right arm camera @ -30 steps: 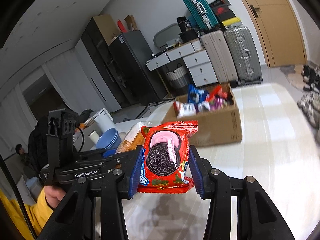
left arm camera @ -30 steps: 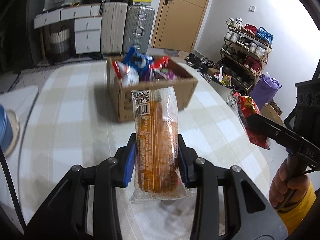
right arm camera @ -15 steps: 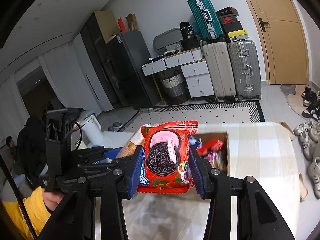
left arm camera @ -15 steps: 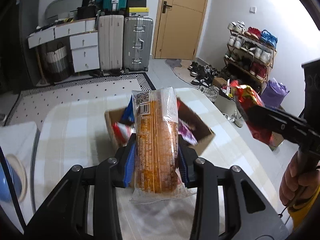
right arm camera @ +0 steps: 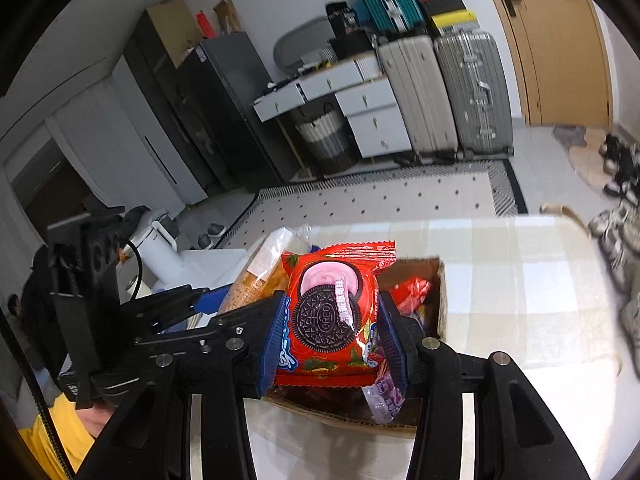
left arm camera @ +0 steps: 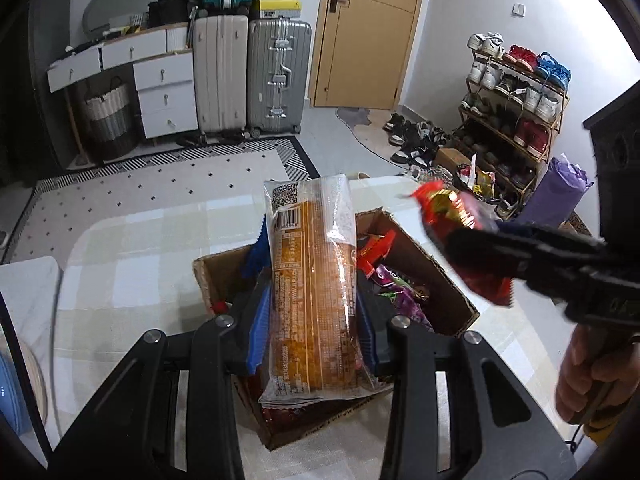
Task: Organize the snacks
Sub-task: 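Open both grippers to drop the bread roll and Oreo pack into the box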
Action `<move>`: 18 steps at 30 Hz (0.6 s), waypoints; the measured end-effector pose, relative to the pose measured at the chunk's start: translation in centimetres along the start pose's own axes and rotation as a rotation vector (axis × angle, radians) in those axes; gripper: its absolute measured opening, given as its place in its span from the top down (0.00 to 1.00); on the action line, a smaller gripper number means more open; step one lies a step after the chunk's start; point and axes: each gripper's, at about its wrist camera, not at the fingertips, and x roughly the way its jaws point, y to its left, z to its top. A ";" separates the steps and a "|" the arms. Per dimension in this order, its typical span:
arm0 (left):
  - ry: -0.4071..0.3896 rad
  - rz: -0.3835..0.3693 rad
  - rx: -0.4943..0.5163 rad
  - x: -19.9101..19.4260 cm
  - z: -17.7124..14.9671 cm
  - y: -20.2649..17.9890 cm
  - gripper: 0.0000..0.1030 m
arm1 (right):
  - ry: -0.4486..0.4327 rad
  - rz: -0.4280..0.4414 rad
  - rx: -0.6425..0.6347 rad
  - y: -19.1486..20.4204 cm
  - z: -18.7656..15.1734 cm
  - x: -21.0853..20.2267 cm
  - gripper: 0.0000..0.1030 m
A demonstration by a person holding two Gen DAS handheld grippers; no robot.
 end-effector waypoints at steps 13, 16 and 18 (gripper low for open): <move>0.021 -0.001 0.003 4.0 0.2 0.8 0.67 | 0.035 -0.018 0.041 -1.2 -0.7 2.9 0.56; 0.009 -0.005 -0.005 3.9 -0.1 0.9 0.67 | 0.034 -0.026 0.026 -0.9 -1.0 2.8 0.56; -0.001 -0.001 -0.009 3.7 -0.1 1.2 0.67 | 0.039 -0.031 0.015 -0.7 -1.1 2.8 0.56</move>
